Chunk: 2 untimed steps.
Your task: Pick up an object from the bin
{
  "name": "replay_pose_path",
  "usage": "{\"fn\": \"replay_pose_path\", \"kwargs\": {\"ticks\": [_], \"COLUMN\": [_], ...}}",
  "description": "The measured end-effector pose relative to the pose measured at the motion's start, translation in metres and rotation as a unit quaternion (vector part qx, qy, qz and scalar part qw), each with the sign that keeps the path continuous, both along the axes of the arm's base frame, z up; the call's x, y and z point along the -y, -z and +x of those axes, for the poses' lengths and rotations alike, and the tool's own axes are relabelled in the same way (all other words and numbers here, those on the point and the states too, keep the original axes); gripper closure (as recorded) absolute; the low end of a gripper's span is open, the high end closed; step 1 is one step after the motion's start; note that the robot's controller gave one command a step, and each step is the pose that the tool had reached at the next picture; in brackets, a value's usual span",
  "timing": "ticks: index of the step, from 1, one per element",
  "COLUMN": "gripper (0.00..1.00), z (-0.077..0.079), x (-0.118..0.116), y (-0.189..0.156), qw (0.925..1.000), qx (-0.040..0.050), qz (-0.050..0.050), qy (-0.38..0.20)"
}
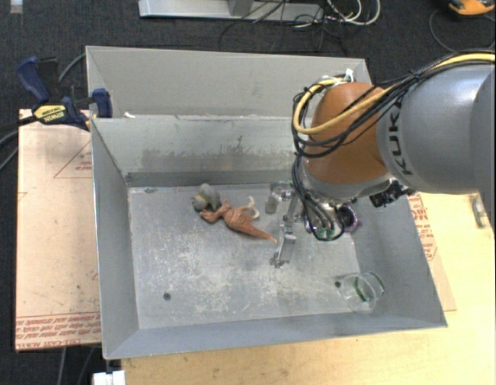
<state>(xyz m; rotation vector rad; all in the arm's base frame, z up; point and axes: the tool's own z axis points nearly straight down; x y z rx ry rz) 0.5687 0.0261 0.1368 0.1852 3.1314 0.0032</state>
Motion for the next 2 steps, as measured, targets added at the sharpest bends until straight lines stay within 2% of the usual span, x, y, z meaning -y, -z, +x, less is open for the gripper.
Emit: {"fn": "replay_pose_path", "kwargs": {"ticks": [1, 2], "gripper": [0.0, 0.0], "z": [0.049, 0.037], "x": [-0.014, -0.045], "y": [0.037, 0.066], "qw": [0.9998, 0.9934], "qx": [-0.005, 0.0013], "qz": [-0.001, 0.0], "qy": [0.022, -0.114]}}
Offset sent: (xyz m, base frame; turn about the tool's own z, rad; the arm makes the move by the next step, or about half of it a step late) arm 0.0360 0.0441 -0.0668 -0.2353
